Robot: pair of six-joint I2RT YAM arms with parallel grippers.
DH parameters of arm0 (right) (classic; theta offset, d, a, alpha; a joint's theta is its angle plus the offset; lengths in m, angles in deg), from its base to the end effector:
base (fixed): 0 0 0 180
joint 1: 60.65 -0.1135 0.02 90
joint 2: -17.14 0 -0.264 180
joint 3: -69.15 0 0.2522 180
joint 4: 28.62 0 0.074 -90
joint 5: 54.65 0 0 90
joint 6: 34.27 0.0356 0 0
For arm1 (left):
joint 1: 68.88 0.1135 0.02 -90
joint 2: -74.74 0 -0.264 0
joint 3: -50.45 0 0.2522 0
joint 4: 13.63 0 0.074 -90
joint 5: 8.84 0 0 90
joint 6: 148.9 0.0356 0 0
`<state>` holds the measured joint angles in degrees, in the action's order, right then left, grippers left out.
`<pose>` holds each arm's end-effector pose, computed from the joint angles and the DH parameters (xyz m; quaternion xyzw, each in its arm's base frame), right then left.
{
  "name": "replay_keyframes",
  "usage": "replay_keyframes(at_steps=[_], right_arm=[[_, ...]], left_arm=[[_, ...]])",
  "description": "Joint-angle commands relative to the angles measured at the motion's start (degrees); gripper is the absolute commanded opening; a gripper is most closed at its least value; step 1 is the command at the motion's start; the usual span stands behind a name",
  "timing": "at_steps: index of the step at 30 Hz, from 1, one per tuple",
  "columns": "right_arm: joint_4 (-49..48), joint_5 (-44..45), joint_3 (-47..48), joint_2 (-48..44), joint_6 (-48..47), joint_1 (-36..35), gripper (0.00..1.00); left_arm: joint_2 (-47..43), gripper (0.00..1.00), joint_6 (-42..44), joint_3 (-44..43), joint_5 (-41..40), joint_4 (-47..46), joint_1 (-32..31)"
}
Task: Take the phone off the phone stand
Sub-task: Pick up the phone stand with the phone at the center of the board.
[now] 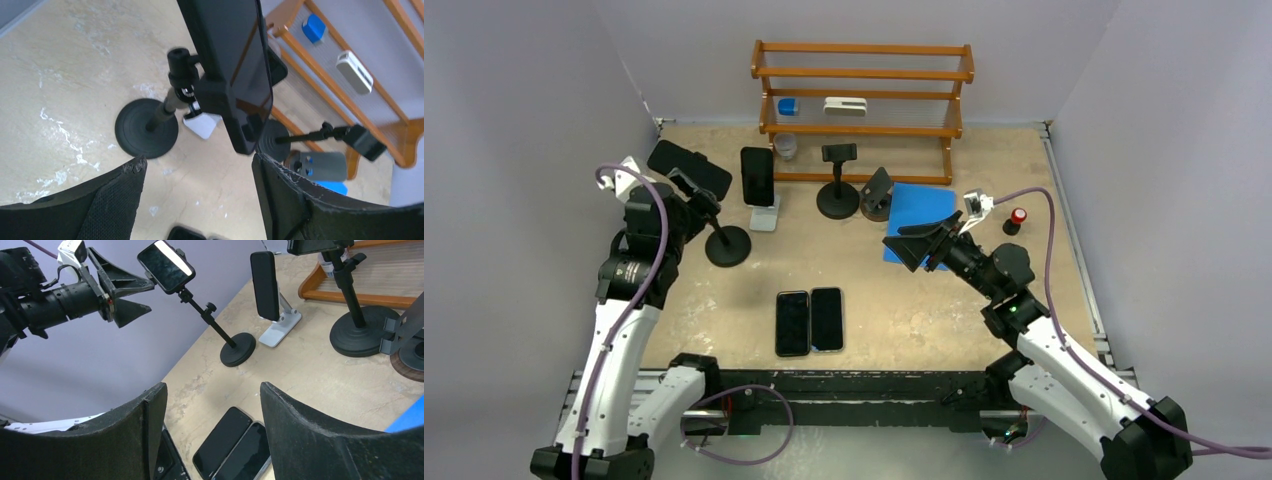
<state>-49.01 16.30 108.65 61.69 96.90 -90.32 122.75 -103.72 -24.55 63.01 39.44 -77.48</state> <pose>0.1566 0.1026 0.3050 -0.0710 0.6082 0.5363 0.5809 0.1648 -0.0137 0.3768 -0.3398 0.7703 -0.1154 0.5271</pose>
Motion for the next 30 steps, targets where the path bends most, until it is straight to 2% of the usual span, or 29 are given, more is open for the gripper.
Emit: replay_keyframes(at_steps=[1, 9, 19, 23, 30], right_arm=[[-1.99, 0.24, 0.75, -1.25, -0.11, 0.04, 0.70], [-1.02, 2.35, 0.79, -2.13, -1.15, 0.03, 0.70], [-0.01, 3.27, 0.63, -3.17, -2.37, 0.05, 0.70], [-0.30, 3.66, 0.67, -3.59, -2.48, 0.05, 0.70], [0.42, 3.47, 0.76, -3.55, -2.58, 0.05, 0.70]], left_arm=[[-0.27, 0.74, -0.26, 0.59, 1.50, -9.12, 5.48], [0.44, 0.73, 0.69, 1.54, 6.74, -16.39, 8.60], [-1.04, 0.72, -2.20, 8.63, 17.85, -25.75, 17.09], [-1.06, 0.71, -3.13, 10.50, 21.46, -28.79, 17.35], [-1.81, 0.66, -5.36, 13.08, 23.07, -32.28, 17.78]])
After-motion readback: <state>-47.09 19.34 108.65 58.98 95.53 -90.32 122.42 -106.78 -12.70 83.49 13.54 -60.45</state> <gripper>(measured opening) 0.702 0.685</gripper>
